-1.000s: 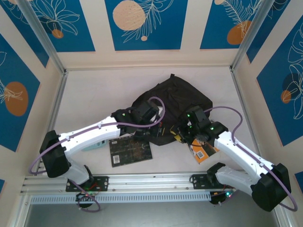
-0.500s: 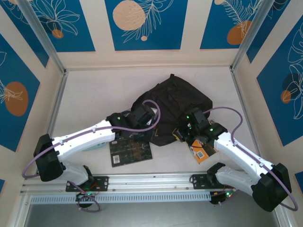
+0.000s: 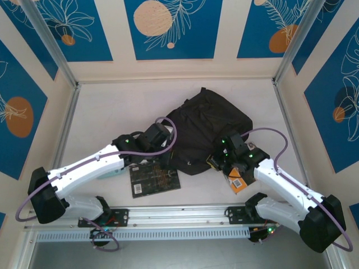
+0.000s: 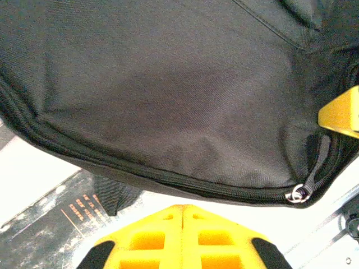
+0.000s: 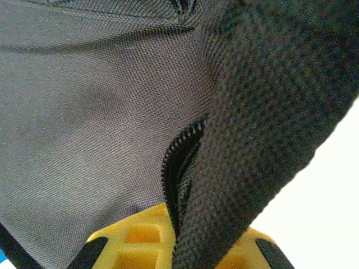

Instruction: Pack books, pencil case, and school supplies into a backpack

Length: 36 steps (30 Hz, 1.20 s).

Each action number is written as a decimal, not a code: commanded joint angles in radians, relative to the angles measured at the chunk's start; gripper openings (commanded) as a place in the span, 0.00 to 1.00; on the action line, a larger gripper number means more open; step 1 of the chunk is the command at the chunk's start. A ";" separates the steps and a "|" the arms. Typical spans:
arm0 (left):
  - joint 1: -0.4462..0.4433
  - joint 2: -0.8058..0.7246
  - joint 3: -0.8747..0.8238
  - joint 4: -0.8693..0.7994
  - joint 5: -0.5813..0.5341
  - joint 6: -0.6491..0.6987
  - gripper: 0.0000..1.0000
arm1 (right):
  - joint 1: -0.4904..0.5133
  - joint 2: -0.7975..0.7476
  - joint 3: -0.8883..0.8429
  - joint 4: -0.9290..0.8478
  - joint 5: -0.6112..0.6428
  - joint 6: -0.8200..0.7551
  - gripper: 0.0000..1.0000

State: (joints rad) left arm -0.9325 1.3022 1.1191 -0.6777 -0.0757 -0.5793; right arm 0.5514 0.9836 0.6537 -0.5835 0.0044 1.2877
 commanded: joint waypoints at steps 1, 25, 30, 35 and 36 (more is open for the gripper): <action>0.006 -0.013 -0.008 0.022 0.059 0.026 0.00 | -0.007 -0.008 -0.007 0.004 0.008 -0.045 0.00; -0.128 0.423 0.436 -0.302 0.036 0.212 0.63 | 0.074 0.005 0.004 0.092 0.038 -0.239 0.00; -0.131 0.449 0.430 -0.300 0.055 0.228 0.47 | 0.061 0.000 0.009 0.079 0.039 -0.246 0.00; -0.131 0.450 0.411 -0.283 0.054 0.228 0.11 | 0.049 0.004 0.008 0.090 0.022 -0.249 0.00; -0.131 0.445 0.409 -0.277 0.058 0.227 0.06 | 0.050 0.008 0.010 0.090 0.022 -0.249 0.00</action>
State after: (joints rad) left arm -1.0592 1.7386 1.5299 -0.9215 -0.0006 -0.3676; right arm 0.6075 0.9932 0.6525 -0.5137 0.0341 1.0718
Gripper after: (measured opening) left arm 0.123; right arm 0.078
